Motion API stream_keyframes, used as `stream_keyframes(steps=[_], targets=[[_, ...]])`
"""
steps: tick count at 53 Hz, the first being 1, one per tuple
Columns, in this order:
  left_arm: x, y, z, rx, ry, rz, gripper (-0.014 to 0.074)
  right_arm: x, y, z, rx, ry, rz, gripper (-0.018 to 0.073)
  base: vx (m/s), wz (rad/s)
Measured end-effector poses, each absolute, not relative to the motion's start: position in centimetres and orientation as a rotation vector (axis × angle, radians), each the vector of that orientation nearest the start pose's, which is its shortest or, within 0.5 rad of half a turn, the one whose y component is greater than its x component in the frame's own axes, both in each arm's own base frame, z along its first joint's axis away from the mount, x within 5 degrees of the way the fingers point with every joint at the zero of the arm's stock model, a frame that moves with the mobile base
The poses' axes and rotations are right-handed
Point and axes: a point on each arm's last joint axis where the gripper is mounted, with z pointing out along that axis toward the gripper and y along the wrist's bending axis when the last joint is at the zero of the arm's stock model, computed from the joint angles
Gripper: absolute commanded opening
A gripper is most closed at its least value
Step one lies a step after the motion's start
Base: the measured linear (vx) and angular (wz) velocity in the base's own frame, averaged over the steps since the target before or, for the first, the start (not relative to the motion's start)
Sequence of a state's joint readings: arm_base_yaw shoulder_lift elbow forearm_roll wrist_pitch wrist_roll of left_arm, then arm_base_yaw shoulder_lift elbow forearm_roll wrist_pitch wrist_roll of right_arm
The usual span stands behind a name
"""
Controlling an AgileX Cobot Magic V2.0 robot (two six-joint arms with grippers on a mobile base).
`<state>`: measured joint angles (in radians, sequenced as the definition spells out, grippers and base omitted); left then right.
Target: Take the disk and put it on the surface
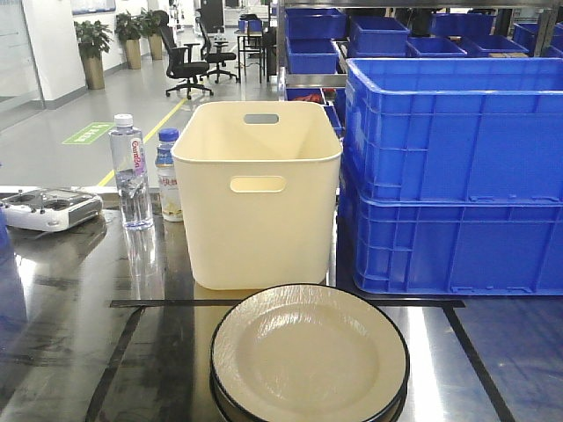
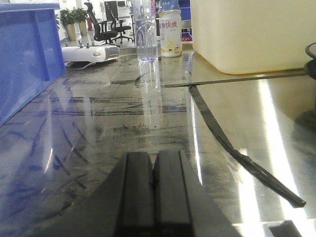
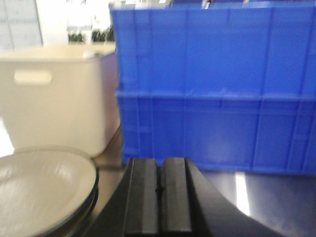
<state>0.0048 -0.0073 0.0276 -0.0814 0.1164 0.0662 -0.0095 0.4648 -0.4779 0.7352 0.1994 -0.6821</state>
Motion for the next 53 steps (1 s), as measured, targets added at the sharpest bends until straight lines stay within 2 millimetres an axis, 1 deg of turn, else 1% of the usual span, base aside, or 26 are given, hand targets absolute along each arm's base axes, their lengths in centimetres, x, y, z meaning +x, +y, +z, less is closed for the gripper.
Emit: stream_keyframes(steps=[3,7,12,17,26,32,36,41,53], targets=[[5.7,-0.1,19.4,-0.008,1.62,-0.015,-0.0002,10.2,1.1,32.1,-0.065,1.684,0.13,-0.0009,0.0,0.0],[5.7,-0.1,19.4,-0.008,1.62,-0.015,-0.0002,10.2,0.8,31.4,0.02,1.743,0.151,-0.0009,0.0,0.0],[5.7,-0.1,19.4,-0.008,1.62,-0.015,-0.0002,10.3,0.2,30.2,0.118,1.754,0.138,-0.0009,0.0,0.0],[5.7,-0.1,19.4,-0.008,1.62,-0.015,-0.0002,9.9,-0.1,28.1,0.171,1.711,0.139,-0.0009,0.0,0.0],[5.7,-0.1,19.4,-0.008,1.62,-0.015,-0.0002,7.6,-0.1,23.5,0.176,1.624,0.148,-0.0009,0.0,0.0],[5.7,-0.1,19.4,-0.008,1.62,-0.015,-0.0002,6.3,-0.1,20.2,0.172,1.607,0.146,-0.0009,0.0,0.0],[5.7,-0.1,19.4,-0.008,1.62,-0.015,-0.0002,5.8,-0.1,19.6,0.172,1.594,0.144,-0.0009,0.0,0.0],[5.7,-0.1,19.4,-0.008,1.618,-0.014,-0.0002,5.7,-0.1,19.2,0.176,1.624,0.14,-0.0009,0.0,0.0],[5.7,-0.1,19.4,-0.008,1.617,-0.014,-0.0002,5.6,-0.1,18.9,0.182,1.662,0.137,-0.0009,0.0,0.0]])
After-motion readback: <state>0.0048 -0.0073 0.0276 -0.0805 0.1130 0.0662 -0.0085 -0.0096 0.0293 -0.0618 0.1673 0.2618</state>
